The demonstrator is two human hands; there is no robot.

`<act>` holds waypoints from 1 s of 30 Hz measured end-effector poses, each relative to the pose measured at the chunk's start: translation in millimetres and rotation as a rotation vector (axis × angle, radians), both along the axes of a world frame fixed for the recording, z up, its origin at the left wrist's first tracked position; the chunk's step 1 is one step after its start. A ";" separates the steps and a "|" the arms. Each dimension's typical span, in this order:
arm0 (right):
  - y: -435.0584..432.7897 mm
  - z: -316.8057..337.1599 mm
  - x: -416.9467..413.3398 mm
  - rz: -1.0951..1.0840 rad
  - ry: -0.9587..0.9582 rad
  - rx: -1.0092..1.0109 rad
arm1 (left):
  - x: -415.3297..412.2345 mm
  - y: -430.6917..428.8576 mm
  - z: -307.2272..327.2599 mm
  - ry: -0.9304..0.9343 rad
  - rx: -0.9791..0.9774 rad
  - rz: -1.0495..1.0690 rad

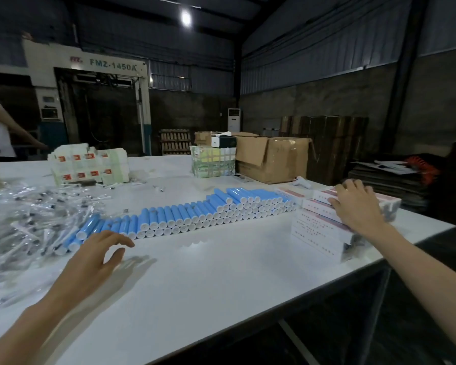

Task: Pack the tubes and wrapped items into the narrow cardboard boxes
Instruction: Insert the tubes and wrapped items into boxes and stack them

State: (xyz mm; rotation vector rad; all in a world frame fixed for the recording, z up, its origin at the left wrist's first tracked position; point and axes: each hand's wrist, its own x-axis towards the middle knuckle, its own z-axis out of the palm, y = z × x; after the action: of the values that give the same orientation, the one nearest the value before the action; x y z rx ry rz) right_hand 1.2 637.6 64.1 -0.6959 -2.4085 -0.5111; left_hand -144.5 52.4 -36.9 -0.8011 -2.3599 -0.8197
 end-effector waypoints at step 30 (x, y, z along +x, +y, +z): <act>-426.5 -129.3 -202.0 1.173 0.115 -1.720 | 86.0 -159.0 47.8 -0.253 -0.406 1.099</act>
State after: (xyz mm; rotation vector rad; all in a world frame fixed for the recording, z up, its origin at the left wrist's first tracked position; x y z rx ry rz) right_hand -200.8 211.1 -65.2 0.2758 -2.0865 2.0688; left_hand -58.5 -106.7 11.0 0.5372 -2.6690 0.0392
